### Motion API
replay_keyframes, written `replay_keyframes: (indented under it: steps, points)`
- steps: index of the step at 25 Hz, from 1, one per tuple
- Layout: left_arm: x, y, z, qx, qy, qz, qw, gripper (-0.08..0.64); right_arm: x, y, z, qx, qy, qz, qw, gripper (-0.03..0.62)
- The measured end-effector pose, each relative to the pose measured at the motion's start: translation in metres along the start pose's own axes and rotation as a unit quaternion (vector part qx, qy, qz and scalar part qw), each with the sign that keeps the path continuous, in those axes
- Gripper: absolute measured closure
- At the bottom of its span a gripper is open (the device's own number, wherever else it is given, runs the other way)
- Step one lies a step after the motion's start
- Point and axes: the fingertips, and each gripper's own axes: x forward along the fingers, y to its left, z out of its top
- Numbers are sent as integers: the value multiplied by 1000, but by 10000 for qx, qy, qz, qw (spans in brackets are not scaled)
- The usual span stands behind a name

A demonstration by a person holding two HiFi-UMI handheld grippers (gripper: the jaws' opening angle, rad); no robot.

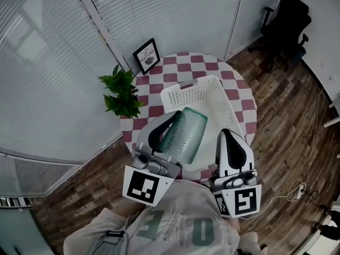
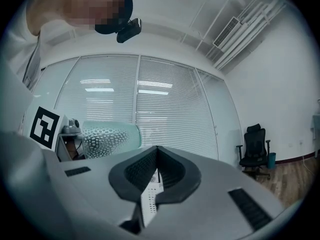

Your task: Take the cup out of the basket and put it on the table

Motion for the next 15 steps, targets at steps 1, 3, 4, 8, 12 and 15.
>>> replay_keyframes:
  steps: [1,3,4,8,12,15]
  points:
    - [1,0,-1,6,2,1,10000,537,0,-1,0,19,0,-17,10000,584]
    - [2,0,-3,3,21,-5,10000,537,0,-4,-1,33,-4,-52,10000,584]
    - [2,0,-4,-10,29,-8,10000,537,0,-4,-1,26,-4,-65,10000,584]
    - [6,1,-6,-41,55,-2,10000,537,2,-8,-4,14,10,-109,9999,584]
    - [8,3,-7,-15,74,25,10000,537,5,-12,-5,24,16,-138,9999,584]
    - [10,6,-9,13,62,60,10000,537,7,-15,-6,-4,8,-149,9999,584]
